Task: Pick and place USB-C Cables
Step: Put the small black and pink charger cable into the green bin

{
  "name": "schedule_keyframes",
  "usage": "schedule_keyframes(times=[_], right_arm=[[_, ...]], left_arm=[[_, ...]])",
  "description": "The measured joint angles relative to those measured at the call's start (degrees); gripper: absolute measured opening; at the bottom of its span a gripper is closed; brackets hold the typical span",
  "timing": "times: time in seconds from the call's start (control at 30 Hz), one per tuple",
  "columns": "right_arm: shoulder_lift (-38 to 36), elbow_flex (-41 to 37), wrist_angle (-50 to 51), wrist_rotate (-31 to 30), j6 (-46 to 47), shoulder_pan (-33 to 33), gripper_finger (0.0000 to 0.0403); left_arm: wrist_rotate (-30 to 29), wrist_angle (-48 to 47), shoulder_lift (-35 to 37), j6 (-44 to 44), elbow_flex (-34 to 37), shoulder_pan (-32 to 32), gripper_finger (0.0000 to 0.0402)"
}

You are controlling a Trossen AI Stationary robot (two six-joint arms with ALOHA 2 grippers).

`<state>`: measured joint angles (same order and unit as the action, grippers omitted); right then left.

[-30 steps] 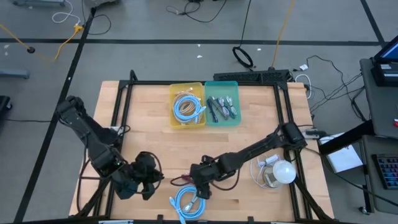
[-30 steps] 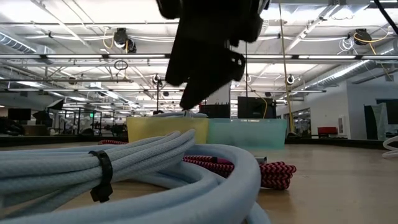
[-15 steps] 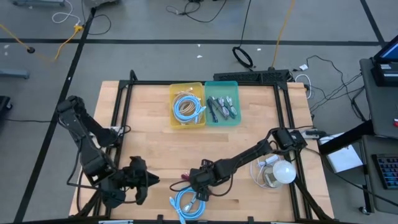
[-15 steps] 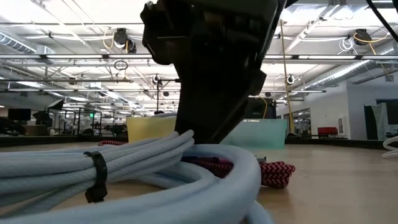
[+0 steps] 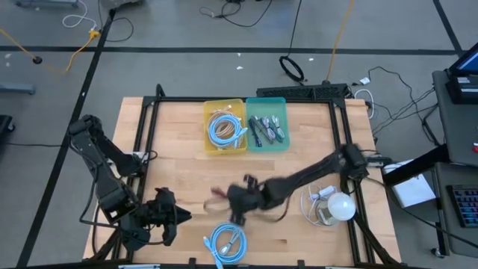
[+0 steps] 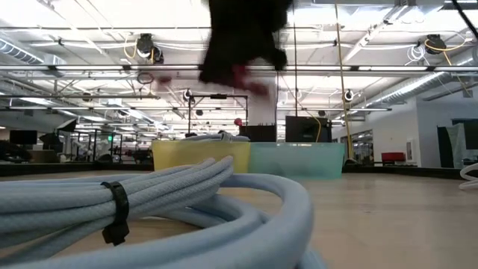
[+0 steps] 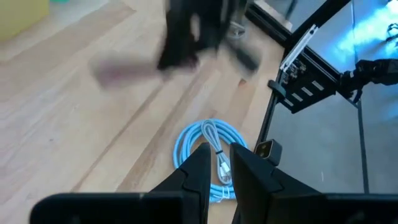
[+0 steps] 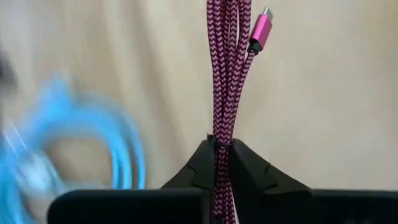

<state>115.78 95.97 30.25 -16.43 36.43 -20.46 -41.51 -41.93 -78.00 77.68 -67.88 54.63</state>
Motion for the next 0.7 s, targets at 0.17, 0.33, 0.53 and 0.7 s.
schedule_keyframes(times=[0.17,0.33,0.53,0.7], right_arm=[[-12.66,0.16,4.67,-18.73,4.74,5.16,0.0016],[-21.28,0.17,14.5,-30.51,7.84,16.6,0.0016],[-21.65,0.12,17.22,-23.67,9.12,32.44,0.0016],[-15.72,0.01,15.21,-13.47,10.89,37.1,0.0016]], left_arm=[[-1.31,-0.09,0.0,0.05,0.0,0.0,0.0062],[-2.04,0.07,0.0,0.07,0.0,0.0,0.0062],[-2.06,0.51,0.0,0.71,0.02,0.0,0.0062],[-2.2,2.16,0.0,0.32,0.02,0.0,0.0062]])
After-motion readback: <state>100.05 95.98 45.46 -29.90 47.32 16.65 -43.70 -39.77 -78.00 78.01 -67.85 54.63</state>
